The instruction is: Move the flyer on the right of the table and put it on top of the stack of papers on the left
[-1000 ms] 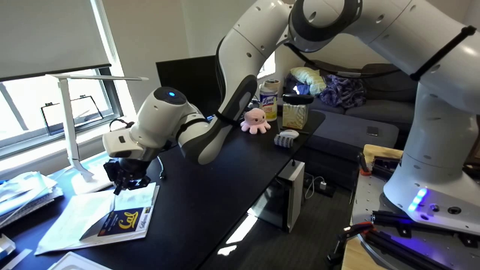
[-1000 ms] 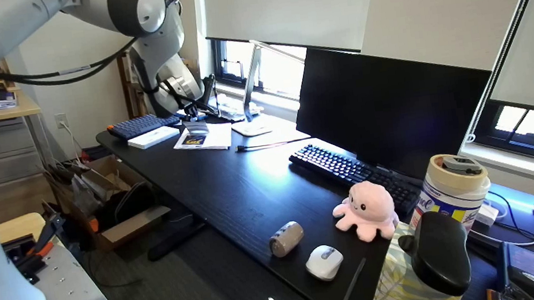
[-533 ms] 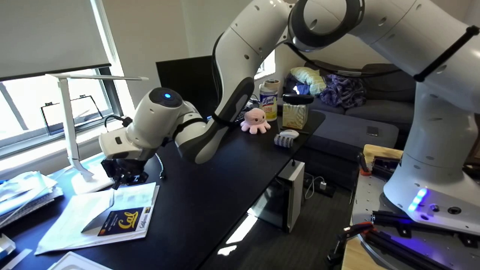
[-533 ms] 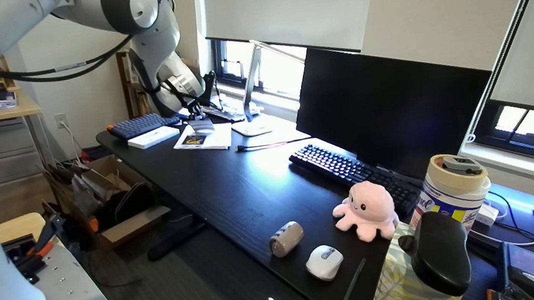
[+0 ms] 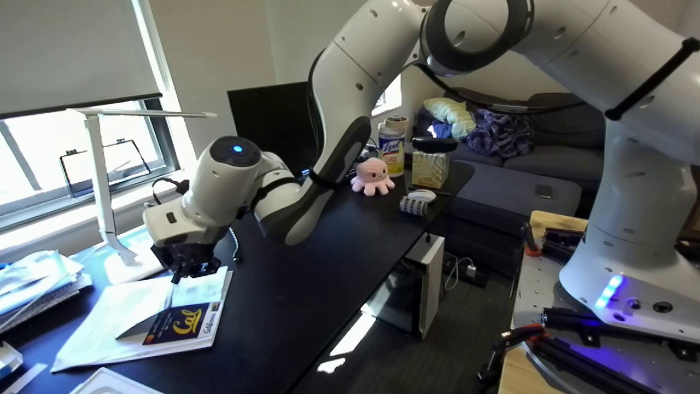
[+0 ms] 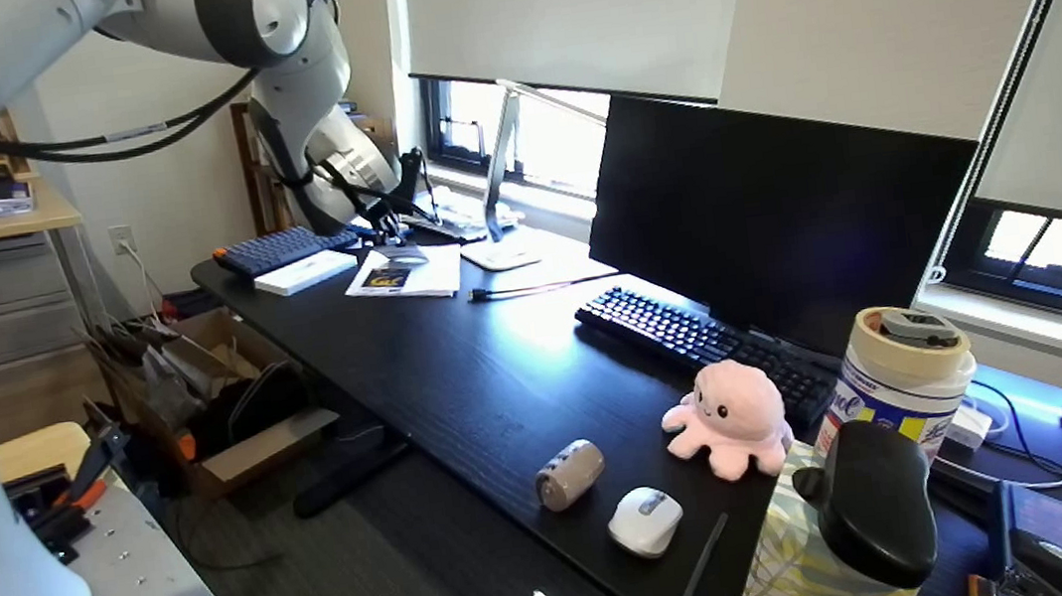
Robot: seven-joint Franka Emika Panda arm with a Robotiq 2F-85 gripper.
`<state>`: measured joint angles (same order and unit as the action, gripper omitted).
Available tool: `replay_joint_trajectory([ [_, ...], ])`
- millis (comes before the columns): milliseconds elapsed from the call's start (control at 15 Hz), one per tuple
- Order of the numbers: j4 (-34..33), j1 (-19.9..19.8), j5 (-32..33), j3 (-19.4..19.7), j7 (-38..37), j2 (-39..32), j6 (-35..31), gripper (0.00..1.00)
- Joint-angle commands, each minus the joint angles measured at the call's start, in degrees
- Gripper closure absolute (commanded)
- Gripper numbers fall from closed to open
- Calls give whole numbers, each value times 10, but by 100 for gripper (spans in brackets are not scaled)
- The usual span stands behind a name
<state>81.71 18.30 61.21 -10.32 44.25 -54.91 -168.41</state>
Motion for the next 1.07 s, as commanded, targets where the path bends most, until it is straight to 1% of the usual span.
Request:
replay_joint_trajectory([
  [0, 16, -2, -9, -6, 13, 4, 13, 74],
  [67, 17, -3, -10, -7, 14, 3, 14, 72],
  [133, 21, -6, -12, -11, 19, 3, 14, 68],
  [533, 33, -6, -16, -17, 19, 5, 30, 29],
  [667, 37, -10, -30, -22, 9, 10, 40, 16],
  [800, 38, -6, -43, -12, -9, 24, 49, 3],
  [1000, 55, -7, -74, -6, -38, 64, 75, 0],
])
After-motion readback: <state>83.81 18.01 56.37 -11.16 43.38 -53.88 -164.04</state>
